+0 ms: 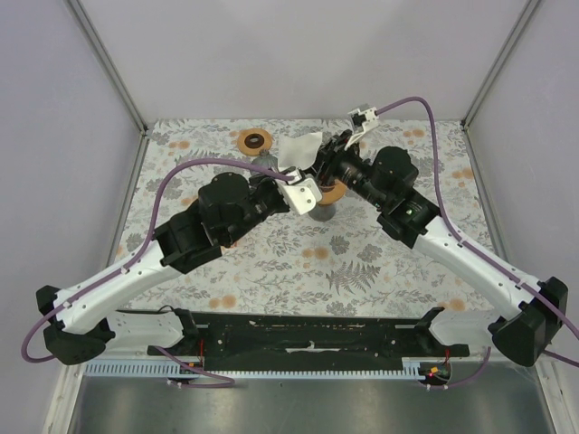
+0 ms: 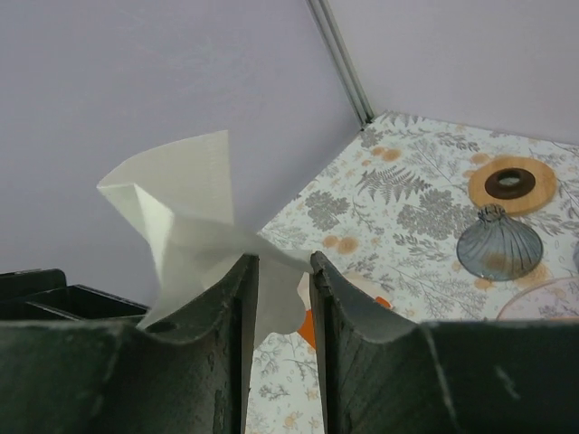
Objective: Place the coffee filter in the dripper
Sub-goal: Adjust the coffee filter.
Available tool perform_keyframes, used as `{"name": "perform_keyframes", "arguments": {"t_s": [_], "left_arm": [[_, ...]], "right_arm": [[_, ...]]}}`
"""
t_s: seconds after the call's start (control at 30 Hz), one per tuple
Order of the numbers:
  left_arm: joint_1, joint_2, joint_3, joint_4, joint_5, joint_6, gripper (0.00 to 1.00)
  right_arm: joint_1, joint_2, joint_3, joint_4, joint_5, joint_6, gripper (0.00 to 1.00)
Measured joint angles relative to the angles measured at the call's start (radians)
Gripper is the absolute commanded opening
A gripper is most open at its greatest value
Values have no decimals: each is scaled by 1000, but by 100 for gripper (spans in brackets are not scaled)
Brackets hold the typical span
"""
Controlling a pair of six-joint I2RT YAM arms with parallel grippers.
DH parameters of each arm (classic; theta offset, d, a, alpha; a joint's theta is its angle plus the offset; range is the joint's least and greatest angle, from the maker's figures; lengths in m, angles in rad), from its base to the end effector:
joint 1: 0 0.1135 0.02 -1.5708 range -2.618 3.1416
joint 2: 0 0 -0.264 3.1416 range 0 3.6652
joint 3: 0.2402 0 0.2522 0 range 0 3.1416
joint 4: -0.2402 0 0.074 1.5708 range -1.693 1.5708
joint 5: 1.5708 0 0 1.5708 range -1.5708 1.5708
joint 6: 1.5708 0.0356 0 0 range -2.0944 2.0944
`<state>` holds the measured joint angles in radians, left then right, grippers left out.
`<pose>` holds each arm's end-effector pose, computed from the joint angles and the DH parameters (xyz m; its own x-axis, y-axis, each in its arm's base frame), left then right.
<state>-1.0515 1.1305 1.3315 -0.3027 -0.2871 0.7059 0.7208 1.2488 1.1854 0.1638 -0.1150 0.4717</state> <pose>0.1294 -0.2061 0.4490 0.4111 0.5345 -0.7384 0.5599 0.4912 0.6673 0.2178 0.1968 0.4193 -0.2698 0.3638 -0.8915 -0.6946 0.5676 0.4419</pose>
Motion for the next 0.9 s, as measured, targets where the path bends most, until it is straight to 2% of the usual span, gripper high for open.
{"name": "perform_keyframes", "arguments": {"t_s": [0.27, 0.53, 0.63, 0.9], "left_arm": [[-5, 10, 6, 48, -106, 23, 2], [-4, 11, 27, 53, -130, 16, 2], [-4, 11, 27, 52, -127, 13, 2], [-4, 6, 27, 52, -122, -7, 2]], "right_arm": [[-10, -12, -78, 185, -85, -15, 53], [-4, -66, -133, 231, -137, -78, 56], [-5, -76, -133, 231, -129, -84, 61], [-51, -87, -133, 194, -105, -82, 65]]}}
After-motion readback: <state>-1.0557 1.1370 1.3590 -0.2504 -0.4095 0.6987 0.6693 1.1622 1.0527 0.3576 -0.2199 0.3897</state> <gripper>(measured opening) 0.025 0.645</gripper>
